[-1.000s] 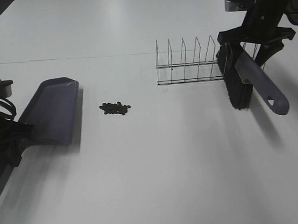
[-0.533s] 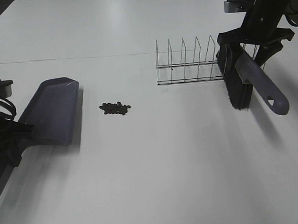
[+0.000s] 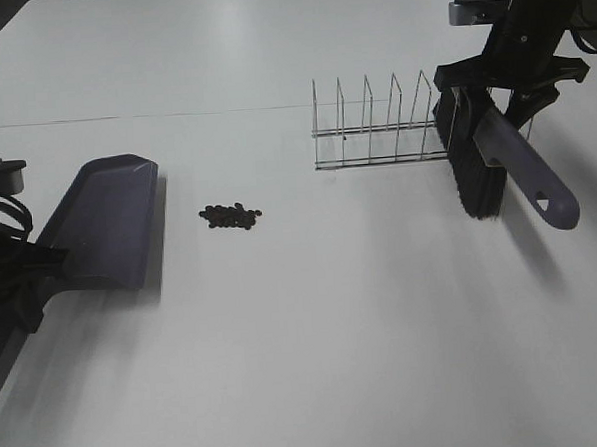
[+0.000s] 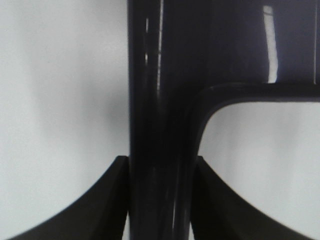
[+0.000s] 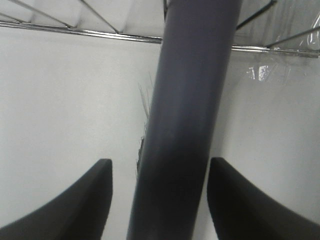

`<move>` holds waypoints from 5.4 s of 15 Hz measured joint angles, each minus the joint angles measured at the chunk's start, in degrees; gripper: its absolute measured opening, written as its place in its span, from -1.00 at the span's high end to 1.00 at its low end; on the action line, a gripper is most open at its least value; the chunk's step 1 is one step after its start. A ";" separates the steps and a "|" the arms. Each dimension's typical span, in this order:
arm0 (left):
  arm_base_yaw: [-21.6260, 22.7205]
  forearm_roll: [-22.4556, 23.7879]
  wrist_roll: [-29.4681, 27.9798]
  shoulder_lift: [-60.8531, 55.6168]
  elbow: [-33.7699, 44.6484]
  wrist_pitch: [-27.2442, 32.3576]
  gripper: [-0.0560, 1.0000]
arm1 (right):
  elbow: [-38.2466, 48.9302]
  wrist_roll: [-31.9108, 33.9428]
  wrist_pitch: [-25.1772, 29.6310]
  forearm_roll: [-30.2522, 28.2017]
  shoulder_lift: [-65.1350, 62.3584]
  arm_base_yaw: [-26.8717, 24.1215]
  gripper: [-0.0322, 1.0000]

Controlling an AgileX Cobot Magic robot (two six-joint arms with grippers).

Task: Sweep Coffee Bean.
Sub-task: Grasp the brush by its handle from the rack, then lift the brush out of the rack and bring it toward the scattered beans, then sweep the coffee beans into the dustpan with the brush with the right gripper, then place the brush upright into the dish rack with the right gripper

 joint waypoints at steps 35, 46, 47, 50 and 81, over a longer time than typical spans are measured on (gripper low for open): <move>-5.61 19.82 -6.70 12.78 -17.07 11.80 0.28 | 18.33 13.52 -12.95 -16.33 -11.17 19.48 0.33; -7.39 16.39 -5.61 13.92 -17.19 11.52 0.28 | 15.81 7.22 -10.89 -15.58 -7.62 28.59 0.35; -7.39 16.39 -5.56 13.92 -17.19 11.52 0.28 | 15.76 7.05 -10.77 -14.50 -7.62 28.59 0.35; -7.39 16.33 -4.64 13.92 -17.19 12.20 0.28 | 13.52 7.05 -8.48 -12.55 -6.13 28.59 0.35; -7.10 6.02 -0.06 16.73 -17.42 13.52 0.28 | -20.86 -0.17 0.06 17.65 7.39 27.67 0.35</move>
